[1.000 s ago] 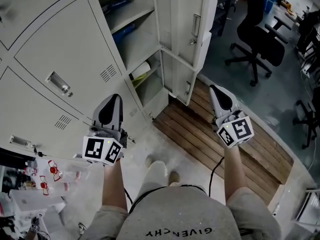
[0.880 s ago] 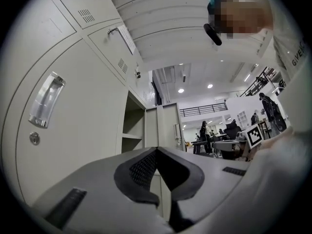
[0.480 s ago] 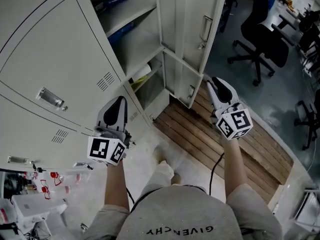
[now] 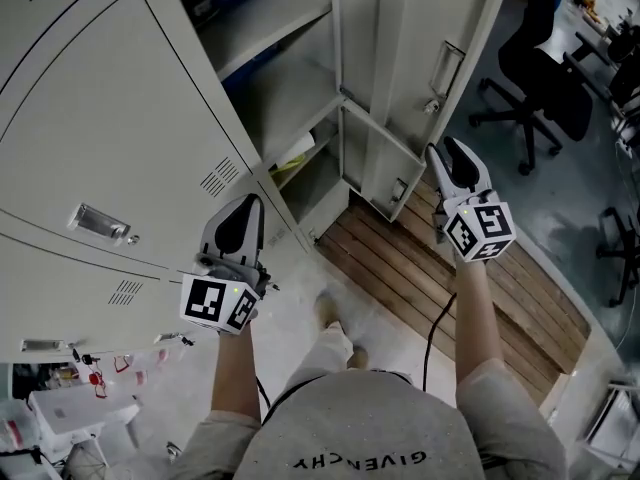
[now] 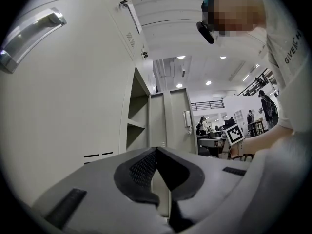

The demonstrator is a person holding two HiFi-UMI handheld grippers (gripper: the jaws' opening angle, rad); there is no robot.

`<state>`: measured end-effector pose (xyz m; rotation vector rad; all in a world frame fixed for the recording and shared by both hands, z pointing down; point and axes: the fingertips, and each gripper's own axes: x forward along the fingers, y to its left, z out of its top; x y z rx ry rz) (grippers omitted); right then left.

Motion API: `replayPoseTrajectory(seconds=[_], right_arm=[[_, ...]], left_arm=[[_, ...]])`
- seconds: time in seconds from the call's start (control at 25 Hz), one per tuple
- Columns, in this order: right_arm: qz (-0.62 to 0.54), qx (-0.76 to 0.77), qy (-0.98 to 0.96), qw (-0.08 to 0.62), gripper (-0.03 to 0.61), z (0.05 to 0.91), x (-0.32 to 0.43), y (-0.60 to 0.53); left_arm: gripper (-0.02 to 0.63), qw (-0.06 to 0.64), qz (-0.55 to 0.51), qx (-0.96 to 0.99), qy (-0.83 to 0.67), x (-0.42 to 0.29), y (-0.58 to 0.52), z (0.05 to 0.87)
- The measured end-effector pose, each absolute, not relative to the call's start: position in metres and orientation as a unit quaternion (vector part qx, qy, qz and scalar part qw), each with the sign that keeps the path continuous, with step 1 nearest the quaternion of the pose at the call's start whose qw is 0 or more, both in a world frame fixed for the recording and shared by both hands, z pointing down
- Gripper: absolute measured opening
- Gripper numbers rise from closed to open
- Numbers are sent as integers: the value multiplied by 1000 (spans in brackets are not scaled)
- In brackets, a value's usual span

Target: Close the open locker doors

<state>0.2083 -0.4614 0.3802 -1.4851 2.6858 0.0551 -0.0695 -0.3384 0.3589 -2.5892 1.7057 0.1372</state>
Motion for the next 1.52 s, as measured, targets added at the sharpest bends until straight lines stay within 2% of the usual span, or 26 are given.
replayPoseTrajectory(seconds=[0.32, 0.68, 1.52], right_arm=[[18, -486, 873, 28, 138, 385, 203, -475], [22, -486, 873, 22, 80, 386, 199, -470], [24, -448, 893, 13, 89, 388, 142, -445]], left_arm=[[-3, 9, 40, -832, 553, -80, -345, 370], [-3, 2, 44, -833, 551, -78, -345, 375], [-3, -3, 52, -820, 570, -105, -321, 379]])
